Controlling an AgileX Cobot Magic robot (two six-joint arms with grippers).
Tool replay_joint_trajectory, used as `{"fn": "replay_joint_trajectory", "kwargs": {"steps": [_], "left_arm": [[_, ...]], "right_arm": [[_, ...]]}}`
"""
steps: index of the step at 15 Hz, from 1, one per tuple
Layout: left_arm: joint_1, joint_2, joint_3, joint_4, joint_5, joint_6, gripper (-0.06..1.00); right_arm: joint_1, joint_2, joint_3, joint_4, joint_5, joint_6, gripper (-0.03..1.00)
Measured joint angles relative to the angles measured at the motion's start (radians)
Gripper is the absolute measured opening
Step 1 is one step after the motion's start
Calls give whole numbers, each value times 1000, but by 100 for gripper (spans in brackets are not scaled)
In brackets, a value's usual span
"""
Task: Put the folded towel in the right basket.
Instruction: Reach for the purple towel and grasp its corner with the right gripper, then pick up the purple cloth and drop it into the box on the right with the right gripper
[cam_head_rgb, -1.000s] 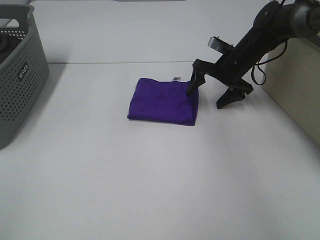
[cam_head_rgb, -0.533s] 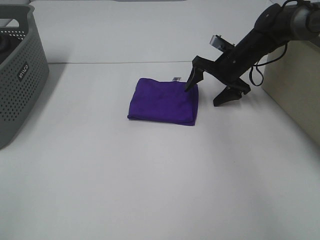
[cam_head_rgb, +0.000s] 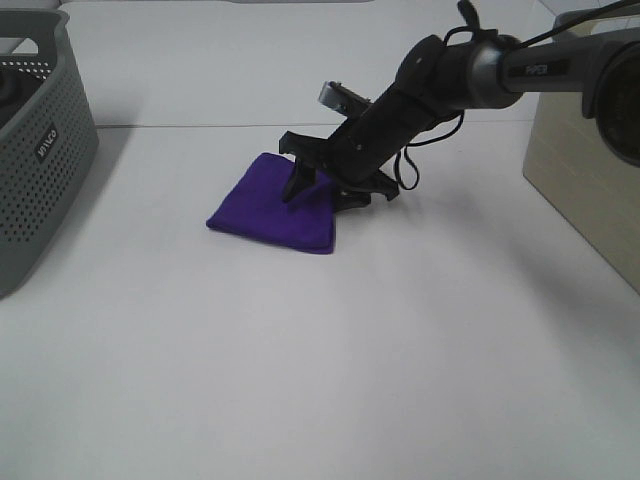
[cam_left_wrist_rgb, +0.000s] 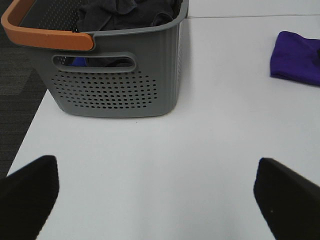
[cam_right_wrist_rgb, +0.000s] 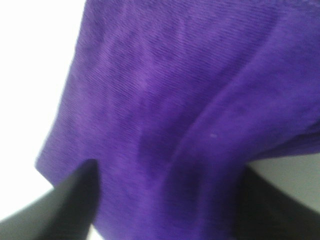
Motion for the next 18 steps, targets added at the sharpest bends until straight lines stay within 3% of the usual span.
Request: {"fn": "replay_joint_trajectory", "kwargs": {"steps": [2,3,6,8,9,12,15,18], "left_arm": [[0,0,0,0,0,0,99],[0,0,0,0,0,0,99],[0,0,0,0,0,0,99],[0,0,0,0,0,0,99],[0,0,0,0,0,0,99],[0,0,0,0,0,0,99],[0,0,0,0,0,0,99],[0,0,0,0,0,0,99]], "right_arm": [[34,17,0,-15,-56,3,21],[40,17,0,-20,-65,3,8],[40,17,-8,-23,-45,3,8],[31,15,-46,-52,64,-1,8],[13,-20,-139,-105,269,-5,8],[-38,-164,-353,-190,433,34,8],[-109,-268,-514,-287,488,76,8],[-285,-399,-586,-355,490,85,8]]}}
